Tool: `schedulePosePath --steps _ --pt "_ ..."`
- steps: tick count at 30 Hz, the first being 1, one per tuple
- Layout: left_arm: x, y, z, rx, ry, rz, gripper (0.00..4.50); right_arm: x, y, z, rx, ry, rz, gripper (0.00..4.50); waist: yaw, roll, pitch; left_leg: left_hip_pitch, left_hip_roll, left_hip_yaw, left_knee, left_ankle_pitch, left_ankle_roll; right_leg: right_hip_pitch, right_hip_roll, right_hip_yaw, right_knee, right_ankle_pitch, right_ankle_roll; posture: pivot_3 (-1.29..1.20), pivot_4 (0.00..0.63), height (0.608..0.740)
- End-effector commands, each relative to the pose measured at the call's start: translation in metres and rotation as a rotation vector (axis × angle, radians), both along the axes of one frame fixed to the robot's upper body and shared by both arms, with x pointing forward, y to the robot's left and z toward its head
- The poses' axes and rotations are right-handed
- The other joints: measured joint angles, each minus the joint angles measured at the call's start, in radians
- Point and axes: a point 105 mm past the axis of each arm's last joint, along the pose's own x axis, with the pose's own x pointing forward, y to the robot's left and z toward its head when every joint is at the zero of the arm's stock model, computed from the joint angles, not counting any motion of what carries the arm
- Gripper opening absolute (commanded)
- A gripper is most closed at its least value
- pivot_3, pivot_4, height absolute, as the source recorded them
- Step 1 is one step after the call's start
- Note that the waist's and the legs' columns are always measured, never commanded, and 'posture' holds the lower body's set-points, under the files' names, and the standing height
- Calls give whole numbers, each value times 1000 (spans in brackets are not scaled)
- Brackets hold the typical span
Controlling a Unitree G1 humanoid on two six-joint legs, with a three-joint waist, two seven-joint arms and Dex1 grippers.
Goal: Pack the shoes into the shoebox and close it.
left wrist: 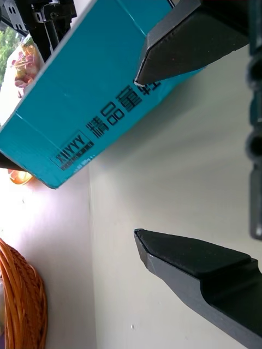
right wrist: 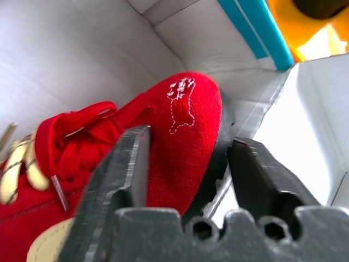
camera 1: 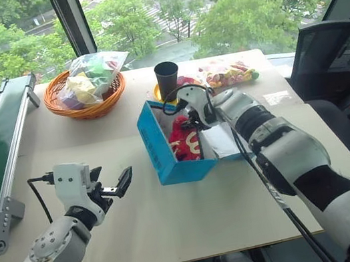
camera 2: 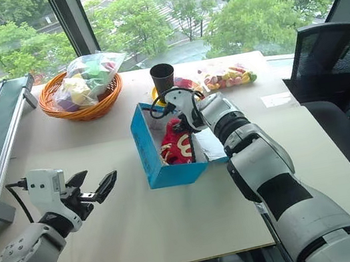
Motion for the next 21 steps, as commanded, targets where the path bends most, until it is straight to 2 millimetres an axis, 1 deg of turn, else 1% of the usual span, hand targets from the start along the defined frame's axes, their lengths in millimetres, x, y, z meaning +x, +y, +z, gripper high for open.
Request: schedulePosePath --steps 1,2,5,9,12,15,17,19,21 --pt "-3 -3 12 10 -54 -11 4500 -1 18 23 6 -74 86 4138 -4 0 0 0 0 0 0 0 0 0 0 0 0 0 0 0 150 737" --pt "-3 -2 12 10 -54 -10 4500 -2 21 25 16 -78 101 4474 -5 0 0 0 0 0 0 0 0 0 0 0 0 0 0 0 150 737" --pt "-1 0 14 3 -55 -6 4500 -5 30 36 34 -97 154 4474 -4 0 0 0 0 0 0 0 0 0 0 0 0 0 0 0 150 737" --pt "-1 13 14 29 -40 25 4500 -16 44 66 98 -134 300 4474 -3 0 0 0 0 -1 0 0 0 0 0 0 0 0 0 0 150 737" --pt "0 25 13 56 -28 67 4500 -21 45 80 151 -143 329 4474 -3 1 0 0 0 -1 -1 0 0 0 0 0 0 0 0 0 150 737" --pt "0 32 15 68 -27 87 4500 -27 46 92 196 -170 384 4474 -1 1 0 0 0 -1 0 0 0 0 0 -1 0 0 0 0 150 737" --pt "0 38 17 87 -30 105 4500 -36 48 107 278 -182 442 4474 0 0 0 0 0 -1 -1 0 0 0 0 -1 0 0 0 0 150 737" --pt "0 49 22 106 -39 156 4500 -58 49 125 407 -157 588 4474 1 1 0 0 0 -1 -1 0 0 0 0 -1 0 0 0 0 150 737" --pt "-1 58 23 141 -36 197 4500 -71 50 140 515 -172 669 4474 2 1 0 0 0 -2 -1 0 0 0 0 -1 0 0 0 0 150 737"
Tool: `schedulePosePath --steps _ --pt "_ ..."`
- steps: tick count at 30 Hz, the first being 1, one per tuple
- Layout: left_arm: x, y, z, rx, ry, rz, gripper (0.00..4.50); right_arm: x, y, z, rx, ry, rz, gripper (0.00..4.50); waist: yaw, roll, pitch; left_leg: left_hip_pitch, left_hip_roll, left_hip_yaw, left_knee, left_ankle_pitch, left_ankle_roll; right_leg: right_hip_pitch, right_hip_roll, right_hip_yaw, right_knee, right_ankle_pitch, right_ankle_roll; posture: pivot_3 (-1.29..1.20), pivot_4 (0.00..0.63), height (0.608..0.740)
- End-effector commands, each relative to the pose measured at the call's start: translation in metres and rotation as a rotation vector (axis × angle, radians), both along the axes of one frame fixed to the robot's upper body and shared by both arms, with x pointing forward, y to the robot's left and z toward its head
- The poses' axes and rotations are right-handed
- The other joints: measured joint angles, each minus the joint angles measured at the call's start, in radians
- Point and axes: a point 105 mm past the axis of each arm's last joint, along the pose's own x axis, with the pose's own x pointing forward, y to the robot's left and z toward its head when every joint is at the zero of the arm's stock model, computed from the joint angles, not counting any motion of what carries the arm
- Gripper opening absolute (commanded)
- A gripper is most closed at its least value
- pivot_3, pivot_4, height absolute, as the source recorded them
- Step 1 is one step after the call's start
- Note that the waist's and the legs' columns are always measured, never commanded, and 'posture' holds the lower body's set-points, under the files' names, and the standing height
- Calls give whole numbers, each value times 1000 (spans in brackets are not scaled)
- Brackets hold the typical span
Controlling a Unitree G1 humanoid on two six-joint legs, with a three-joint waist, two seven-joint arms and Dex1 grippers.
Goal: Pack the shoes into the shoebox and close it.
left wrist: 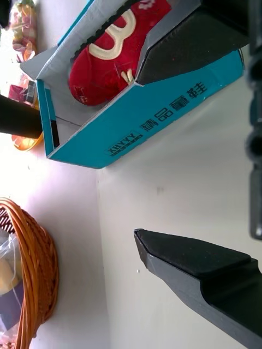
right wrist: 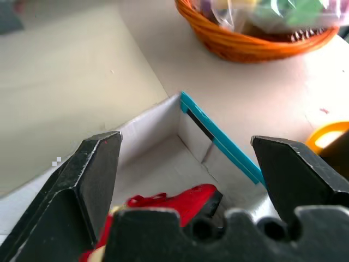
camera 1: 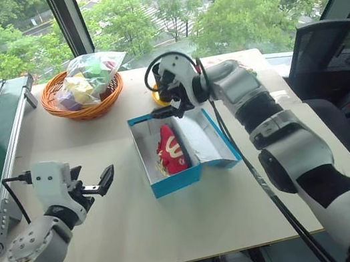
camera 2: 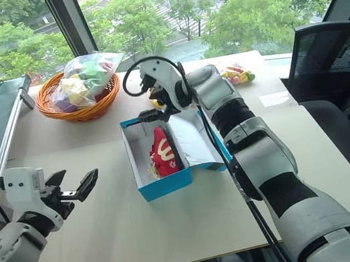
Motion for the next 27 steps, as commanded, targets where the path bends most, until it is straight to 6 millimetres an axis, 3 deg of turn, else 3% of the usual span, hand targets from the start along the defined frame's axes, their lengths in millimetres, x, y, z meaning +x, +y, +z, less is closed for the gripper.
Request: schedulePosePath --steps 1,6,10,14,18,23,27 --pt "-3 20 9 64 -15 88 4500 -27 2 46 216 -51 172 4474 0 0 0 0 0 0 0 0 0 0 0 0 0 0 0 0 150 737" --pt "-16 49 14 125 -9 213 4500 -39 8 44 267 -179 230 4474 -5 0 0 2 1 0 0 0 0 1 0 1 0 0 0 0 150 737" --pt "-33 81 21 122 -37 353 4500 -41 18 19 191 -261 234 4474 -6 0 0 2 1 0 0 0 0 0 0 1 1 0 0 0 150 737" --pt "-58 123 32 154 -90 505 4500 -49 29 -13 137 -209 295 4474 -14 0 0 2 1 0 -1 0 0 0 0 1 1 0 0 0 150 737" --pt "-73 150 38 91 -154 585 4500 -57 38 -24 200 -113 340 4474 -17 0 0 2 1 0 -1 0 -1 0 -1 0 1 0 0 0 150 737" --pt "-75 181 36 120 -174 690 4500 -64 53 -24 257 -133 339 4474 -19 0 0 3 1 -1 -1 0 -1 1 -1 0 1 0 -1 0 150 737" --pt "-64 198 29 91 -181 728 4500 -66 64 -25 256 -172 322 4474 -20 -1 0 3 1 -1 -1 -1 -3 0 -1 0 2 0 -1 0 150 737"
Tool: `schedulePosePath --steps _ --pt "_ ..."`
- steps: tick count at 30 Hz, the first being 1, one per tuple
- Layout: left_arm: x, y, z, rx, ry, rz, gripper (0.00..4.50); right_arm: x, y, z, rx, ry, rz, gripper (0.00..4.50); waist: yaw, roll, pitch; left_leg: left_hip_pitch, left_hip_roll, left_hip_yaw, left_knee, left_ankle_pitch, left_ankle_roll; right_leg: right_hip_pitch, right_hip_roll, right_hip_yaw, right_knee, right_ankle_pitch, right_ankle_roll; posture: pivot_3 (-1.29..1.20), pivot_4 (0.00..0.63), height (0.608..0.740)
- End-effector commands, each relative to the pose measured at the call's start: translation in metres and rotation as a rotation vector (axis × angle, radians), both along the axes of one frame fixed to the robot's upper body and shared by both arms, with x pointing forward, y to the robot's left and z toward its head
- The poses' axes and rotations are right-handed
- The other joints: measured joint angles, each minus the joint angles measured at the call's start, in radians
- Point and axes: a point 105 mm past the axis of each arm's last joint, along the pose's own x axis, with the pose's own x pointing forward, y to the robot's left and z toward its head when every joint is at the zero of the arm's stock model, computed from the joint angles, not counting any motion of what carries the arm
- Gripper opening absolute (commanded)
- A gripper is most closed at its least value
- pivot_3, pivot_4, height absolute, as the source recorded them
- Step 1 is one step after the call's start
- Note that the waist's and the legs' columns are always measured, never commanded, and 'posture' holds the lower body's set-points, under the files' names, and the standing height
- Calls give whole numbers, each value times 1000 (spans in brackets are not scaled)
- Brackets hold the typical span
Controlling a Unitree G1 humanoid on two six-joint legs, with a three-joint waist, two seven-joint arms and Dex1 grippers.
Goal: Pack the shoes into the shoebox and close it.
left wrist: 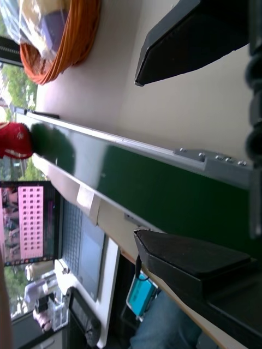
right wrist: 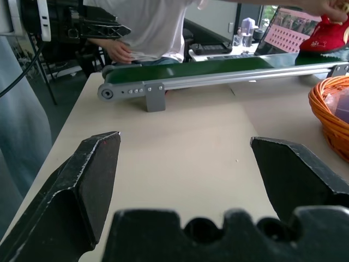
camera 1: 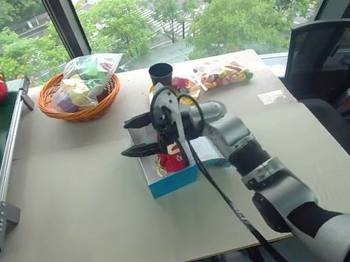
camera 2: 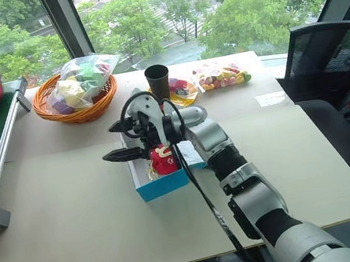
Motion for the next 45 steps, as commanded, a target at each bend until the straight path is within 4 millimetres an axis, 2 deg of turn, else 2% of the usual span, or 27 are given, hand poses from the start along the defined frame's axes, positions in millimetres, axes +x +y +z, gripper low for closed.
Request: schedulePosePath --steps 1,4,8,13,17,19,23,28,33,39,45 --pt "12 8 5 51 -8 3 4500 -6 7 14 31 -74 2 4474 0 0 0 0 0 0 0 0 0 0 0 0 0 0 0 0 150 737" --pt "34 5 1 77 20 -37 4500 -12 7 8 26 24 8 4474 3 -1 -1 -1 0 0 0 0 0 0 -1 -1 0 0 0 0 150 737" --pt "41 16 -2 99 35 -17 4500 -21 1 0 -13 6 17 4474 -2 -3 -2 -1 0 -1 -1 -4 -5 0 -4 -1 0 0 0 0 150 737" --pt "50 29 -4 50 16 -39 4500 -26 -2 2 -10 5 3 4474 -10 -3 -2 -1 0 0 -1 -2 -2 -2 -7 -2 1 0 0 0 150 737" --pt "63 30 -11 12 74 -91 4500 -29 -2 5 -4 11 -2 4474 -9 -3 -2 -1 0 0 -1 0 0 -2 -7 -3 1 0 0 0 150 737" --pt "68 33 -7 5 71 -100 4500 -29 -3 6 1 13 -13 4474 -6 -3 -2 -1 -1 0 -1 0 0 -2 -7 -3 1 0 0 0 150 737" --pt "68 45 -3 3 69 -82 4500 -26 -6 4 -3 7 -35 4474 -5 -4 -2 -1 -1 0 -1 0 1 -1 -6 -4 1 0 0 0 150 737" --pt "61 67 -14 -25 120 -63 4500 -25 -9 5 -1 14 -49 4474 -10 -4 -2 -1 0 1 -1 0 1 -2 -6 -4 1 0 0 0 150 737" --pt "59 85 0 -8 98 -42 4500 -25 -9 5 1 22 -53 4474 -6 -4 -3 -1 0 3 -1 0 1 -2 -1 -4 1 0 0 0 150 737" --pt "66 90 12 -2 72 -106 4500 -25 -8 1 -30 15 -54 4474 -3 -5 -3 -1 0 6 -1 0 1 -2 -1 -5 1 0 0 0 150 737" --pt "60 102 10 14 96 -70 4500 -26 -7 2 -28 24 -50 4474 -8 -5 -3 -2 0 8 -1 0 1 -3 0 -4 1 0 0 0 150 737"
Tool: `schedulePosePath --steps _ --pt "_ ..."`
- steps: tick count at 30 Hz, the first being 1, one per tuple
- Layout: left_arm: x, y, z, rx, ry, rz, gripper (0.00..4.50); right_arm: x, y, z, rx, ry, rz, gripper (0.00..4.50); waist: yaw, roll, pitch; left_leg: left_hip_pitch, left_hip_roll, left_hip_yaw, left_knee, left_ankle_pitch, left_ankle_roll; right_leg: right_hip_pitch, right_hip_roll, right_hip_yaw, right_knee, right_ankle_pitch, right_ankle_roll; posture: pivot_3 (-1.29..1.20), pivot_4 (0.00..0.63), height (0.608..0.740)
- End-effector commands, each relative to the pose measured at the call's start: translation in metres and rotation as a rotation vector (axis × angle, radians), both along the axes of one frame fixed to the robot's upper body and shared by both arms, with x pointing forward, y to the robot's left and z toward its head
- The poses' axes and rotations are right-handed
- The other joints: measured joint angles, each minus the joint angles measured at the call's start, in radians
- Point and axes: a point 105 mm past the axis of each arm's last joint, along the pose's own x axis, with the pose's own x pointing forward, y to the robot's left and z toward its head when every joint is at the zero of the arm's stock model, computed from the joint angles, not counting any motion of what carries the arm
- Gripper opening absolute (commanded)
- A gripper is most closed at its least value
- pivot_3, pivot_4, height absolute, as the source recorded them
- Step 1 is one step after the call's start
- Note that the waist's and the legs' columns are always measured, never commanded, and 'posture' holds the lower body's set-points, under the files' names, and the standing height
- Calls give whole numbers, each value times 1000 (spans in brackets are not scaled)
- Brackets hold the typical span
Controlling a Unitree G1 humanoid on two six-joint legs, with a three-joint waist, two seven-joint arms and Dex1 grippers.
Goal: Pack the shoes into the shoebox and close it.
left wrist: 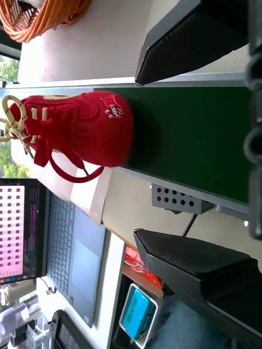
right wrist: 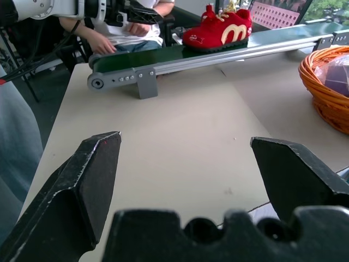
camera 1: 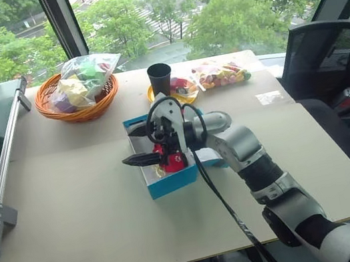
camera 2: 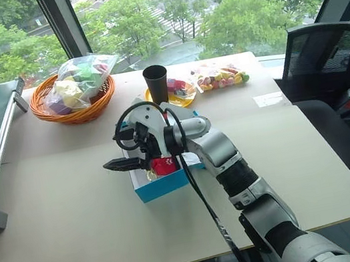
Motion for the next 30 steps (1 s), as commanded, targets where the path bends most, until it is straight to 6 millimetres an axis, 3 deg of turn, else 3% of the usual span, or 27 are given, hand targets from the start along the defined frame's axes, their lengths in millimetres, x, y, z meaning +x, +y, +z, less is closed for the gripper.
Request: schedulePosePath --steps 1,7,18,23,26,29,30 --pt "-9 11 19 57 -22 26 4500 -7 5 15 32 -40 24 4474 -1 0 0 0 0 0 0 0 0 0 0 0 0 0 0 0 150 737" --pt "-11 14 10 29 -13 40 4500 -13 8 15 20 -45 47 4474 2 0 0 0 0 1 0 0 0 -1 0 0 1 0 0 0 150 737" --pt "-2 -7 0 -28 -56 -134 4500 -20 9 16 4 -51 74 4474 2 -2 -1 -1 0 1 1 0 0 -1 1 -1 1 0 0 0 150 737" --pt "-20 9 -27 -91 37 1 4500 -18 7 16 -3 -57 70 4474 -1 -2 -1 0 0 1 1 0 0 -1 1 0 1 0 0 0 150 737" --pt "-23 5 -39 -172 28 -17 3861 -17 6 17 -7 -61 61 4500 0 -2 -1 0 0 1 1 0 0 -1 1 0 2 0 0 0 150 737" --pt "-19 -1 -43 -180 27 -51 2721 -15 5 17 -9 -62 54 4500 2 -1 -1 1 0 1 1 0 0 -1 1 0 3 0 0 0 150 737" --pt "-17 -4 -42 -177 20 -59 2566 -15 5 17 -10 -62 52 4500 2 -1 -1 1 0 1 1 0 0 -1 1 0 3 0 0 0 150 737"
